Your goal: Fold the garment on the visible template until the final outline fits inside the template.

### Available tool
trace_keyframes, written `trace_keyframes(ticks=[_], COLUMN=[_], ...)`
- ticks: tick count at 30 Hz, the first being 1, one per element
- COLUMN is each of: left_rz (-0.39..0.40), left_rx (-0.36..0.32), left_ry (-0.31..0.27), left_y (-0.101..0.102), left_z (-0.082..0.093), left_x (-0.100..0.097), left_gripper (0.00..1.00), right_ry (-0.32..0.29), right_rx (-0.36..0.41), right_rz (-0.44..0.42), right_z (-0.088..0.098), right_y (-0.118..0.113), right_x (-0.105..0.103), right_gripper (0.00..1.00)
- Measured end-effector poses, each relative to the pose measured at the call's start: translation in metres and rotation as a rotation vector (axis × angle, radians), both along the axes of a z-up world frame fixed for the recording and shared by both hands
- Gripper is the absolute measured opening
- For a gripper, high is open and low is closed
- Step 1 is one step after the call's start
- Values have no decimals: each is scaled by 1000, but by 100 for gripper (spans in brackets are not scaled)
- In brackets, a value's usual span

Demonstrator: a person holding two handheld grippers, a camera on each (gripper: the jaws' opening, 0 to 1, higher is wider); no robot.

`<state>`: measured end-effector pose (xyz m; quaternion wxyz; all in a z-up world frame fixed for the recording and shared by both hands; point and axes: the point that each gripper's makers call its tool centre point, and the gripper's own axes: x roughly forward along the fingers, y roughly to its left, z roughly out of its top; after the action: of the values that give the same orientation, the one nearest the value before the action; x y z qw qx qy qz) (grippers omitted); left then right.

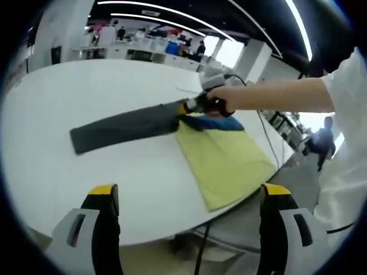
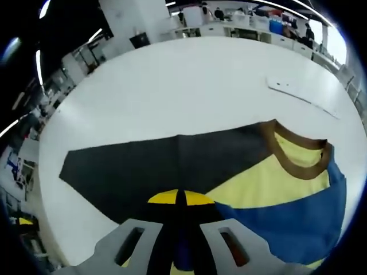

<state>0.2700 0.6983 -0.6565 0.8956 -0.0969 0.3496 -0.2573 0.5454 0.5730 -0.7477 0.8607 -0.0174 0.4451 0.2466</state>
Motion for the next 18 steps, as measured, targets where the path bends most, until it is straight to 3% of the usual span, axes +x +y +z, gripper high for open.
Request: trace_keyframes(ticks=[8, 13, 18], left_rz=[-10, -10, -14], left_rx=[6, 5, 7], left_ry=[-2, -7, -4], left_y=[-5, -6, -7], left_z=[1, 2, 2], left_x=[1, 2, 0], left_gripper=[99, 99, 99], right_ry=[-15, -72, -113], right_rx=[46, -11, -30], right_rz=[3, 118, 189], right_z=[11, 16, 18], right_y=[5, -1, -6], right_x=[4, -1, -13], right_gripper=[1, 10, 13])
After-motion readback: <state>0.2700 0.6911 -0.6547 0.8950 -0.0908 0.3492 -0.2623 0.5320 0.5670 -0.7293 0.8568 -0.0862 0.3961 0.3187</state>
